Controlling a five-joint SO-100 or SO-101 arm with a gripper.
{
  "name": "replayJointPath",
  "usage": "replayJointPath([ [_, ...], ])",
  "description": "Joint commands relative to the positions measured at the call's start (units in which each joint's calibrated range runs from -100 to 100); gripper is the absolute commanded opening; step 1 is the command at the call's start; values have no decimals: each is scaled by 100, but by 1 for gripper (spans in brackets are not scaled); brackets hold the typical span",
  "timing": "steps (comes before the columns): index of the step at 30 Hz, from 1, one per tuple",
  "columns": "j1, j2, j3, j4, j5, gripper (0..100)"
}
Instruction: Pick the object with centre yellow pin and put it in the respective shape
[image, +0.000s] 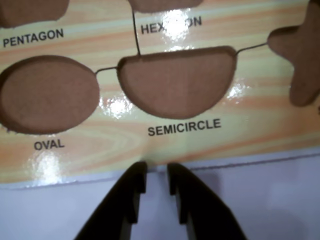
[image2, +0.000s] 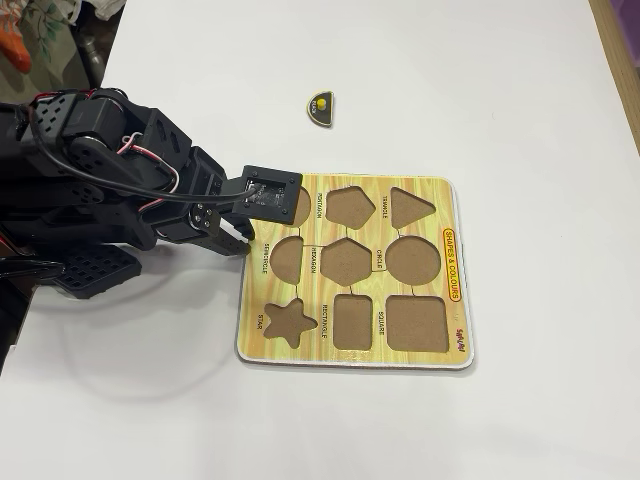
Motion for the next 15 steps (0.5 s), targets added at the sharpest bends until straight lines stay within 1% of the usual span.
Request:
replayJointPath([
  [1,54,73,36,47,21,6],
  [15,34,73,36,47,26,6],
])
